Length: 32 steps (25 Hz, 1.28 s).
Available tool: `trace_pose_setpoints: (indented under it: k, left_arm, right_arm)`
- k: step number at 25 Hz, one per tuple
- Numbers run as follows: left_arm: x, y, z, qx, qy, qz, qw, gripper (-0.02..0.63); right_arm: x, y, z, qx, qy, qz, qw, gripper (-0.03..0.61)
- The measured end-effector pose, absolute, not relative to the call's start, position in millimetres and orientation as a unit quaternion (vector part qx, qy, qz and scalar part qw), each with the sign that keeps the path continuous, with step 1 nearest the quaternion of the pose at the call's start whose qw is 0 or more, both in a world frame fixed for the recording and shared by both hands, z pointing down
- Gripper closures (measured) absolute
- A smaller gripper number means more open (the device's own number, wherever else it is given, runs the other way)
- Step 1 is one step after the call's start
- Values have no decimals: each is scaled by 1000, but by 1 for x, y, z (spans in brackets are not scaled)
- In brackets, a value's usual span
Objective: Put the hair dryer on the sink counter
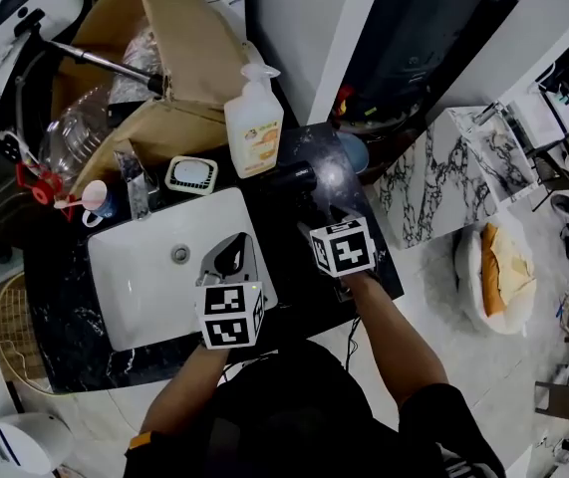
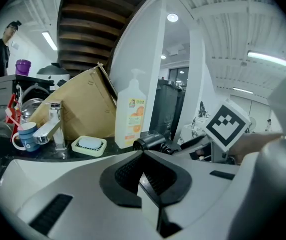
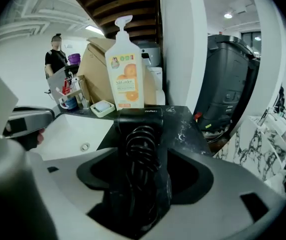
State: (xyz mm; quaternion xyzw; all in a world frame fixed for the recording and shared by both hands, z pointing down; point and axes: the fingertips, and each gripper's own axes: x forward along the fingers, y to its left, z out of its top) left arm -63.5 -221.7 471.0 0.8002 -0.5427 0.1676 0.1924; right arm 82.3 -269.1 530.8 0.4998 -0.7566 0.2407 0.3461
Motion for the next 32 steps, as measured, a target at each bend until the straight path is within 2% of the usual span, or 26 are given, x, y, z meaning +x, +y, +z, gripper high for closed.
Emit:
trace_pose_setpoints:
  k: [9, 21, 27, 32]
  left_arm:
    - [-36, -162, 471, 838, -483, 180, 181, 606]
    - [-9, -70, 462, 891, -384, 181, 160, 606]
    - [7, -39, 449, 907, -353, 175, 151, 606]
    - [25, -25, 444, 911, -344, 172, 149, 606]
  right_arm:
    - [98, -160, 514, 551, -738, 267, 284, 286]
    - [106, -34, 500, 632, -682, 291, 226, 413]
    - [116, 5, 490, 658, -661, 296, 208, 495]
    - [127, 22, 480, 665, -658, 296, 191, 536]
